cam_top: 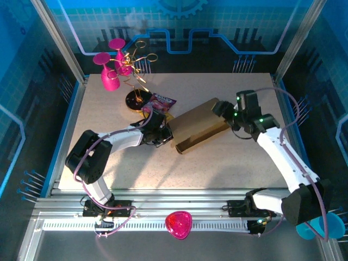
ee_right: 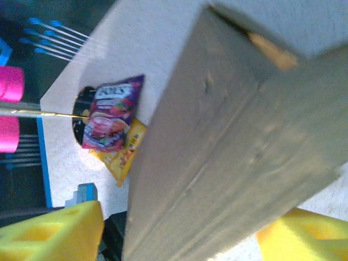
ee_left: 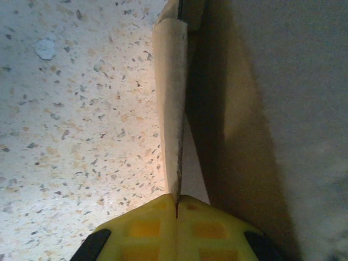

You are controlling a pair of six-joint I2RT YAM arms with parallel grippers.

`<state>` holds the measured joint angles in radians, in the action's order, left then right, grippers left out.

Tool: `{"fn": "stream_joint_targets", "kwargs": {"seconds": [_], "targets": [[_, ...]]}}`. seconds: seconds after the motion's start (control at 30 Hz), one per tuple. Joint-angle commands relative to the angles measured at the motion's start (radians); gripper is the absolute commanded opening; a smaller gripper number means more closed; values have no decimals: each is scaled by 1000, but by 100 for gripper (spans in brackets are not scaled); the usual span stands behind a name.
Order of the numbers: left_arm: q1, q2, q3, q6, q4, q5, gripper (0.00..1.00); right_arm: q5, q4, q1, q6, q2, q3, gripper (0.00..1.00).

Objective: Fold the paper box

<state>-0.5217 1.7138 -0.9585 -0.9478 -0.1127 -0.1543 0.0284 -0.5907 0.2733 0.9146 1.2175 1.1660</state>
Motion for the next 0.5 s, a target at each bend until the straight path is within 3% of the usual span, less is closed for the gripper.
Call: {"fn": "stream_joint_targets", "kwargs": {"seconds": [0.0,0.1,0.2,0.47], "targets": [[15,-39,14,89,-94,11,0,-73,-161,-29,-221,-16,104,78],[31,-60,15,147,-128,9,0,-42,-129,-82,-325,0,153,83],[44,-78,14,201,-152,-2,0,83,-78,-162,-380,58,190,87],[73,-103,11,260,-180,-6,0,331,-83,-298,-342,320,209,87]]}}
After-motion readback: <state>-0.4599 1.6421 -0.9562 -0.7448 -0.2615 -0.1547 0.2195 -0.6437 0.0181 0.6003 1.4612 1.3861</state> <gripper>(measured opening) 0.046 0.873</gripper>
